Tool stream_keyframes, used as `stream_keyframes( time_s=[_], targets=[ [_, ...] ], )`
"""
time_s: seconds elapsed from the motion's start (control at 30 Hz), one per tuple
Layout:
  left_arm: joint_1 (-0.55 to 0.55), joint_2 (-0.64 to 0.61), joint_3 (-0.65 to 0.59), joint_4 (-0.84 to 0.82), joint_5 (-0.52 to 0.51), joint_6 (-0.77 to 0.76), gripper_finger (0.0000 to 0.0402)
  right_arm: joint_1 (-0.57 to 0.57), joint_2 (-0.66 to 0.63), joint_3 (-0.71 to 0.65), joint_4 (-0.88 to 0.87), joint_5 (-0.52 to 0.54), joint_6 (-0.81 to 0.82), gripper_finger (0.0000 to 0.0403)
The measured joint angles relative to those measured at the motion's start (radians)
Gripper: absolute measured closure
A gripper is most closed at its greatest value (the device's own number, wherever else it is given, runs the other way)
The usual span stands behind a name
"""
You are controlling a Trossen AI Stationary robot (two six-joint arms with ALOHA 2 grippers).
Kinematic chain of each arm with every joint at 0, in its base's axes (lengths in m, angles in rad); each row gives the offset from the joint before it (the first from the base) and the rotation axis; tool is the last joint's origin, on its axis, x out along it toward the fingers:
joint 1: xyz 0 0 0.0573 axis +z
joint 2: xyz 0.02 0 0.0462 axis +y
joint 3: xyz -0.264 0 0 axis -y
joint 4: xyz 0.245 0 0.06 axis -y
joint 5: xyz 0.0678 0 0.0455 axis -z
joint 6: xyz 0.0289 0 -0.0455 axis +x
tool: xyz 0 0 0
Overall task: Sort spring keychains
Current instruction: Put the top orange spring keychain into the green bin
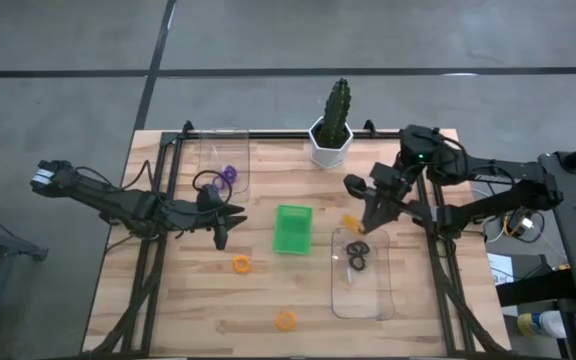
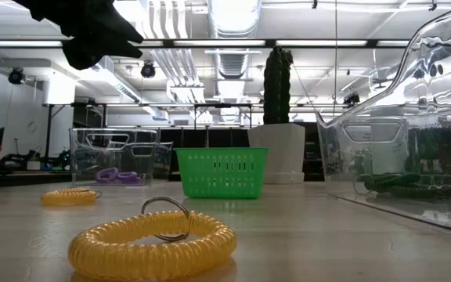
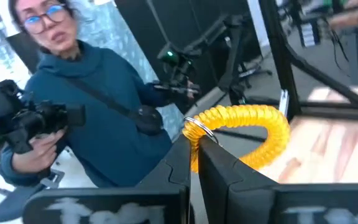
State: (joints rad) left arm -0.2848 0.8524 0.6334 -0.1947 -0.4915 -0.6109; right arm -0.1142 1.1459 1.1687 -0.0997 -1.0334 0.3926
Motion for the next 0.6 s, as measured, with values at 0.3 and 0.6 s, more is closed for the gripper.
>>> stream_keyframes(
  time_s=[0.3, 0.6],
  targets=[
    [0.000, 0.000, 0.000, 0.000, 0.000, 0.000, 0.0273, 0.034, 0.021, -0.001, 0.017, 0.038, 0.000, 0.0390],
    [0.000, 0.000, 0.000, 0.000, 0.000, -0.011, 0.0273, 0.038, 0.070, 0.000, -0.019, 0.350, 0.067, 0.0390]
  ],
)
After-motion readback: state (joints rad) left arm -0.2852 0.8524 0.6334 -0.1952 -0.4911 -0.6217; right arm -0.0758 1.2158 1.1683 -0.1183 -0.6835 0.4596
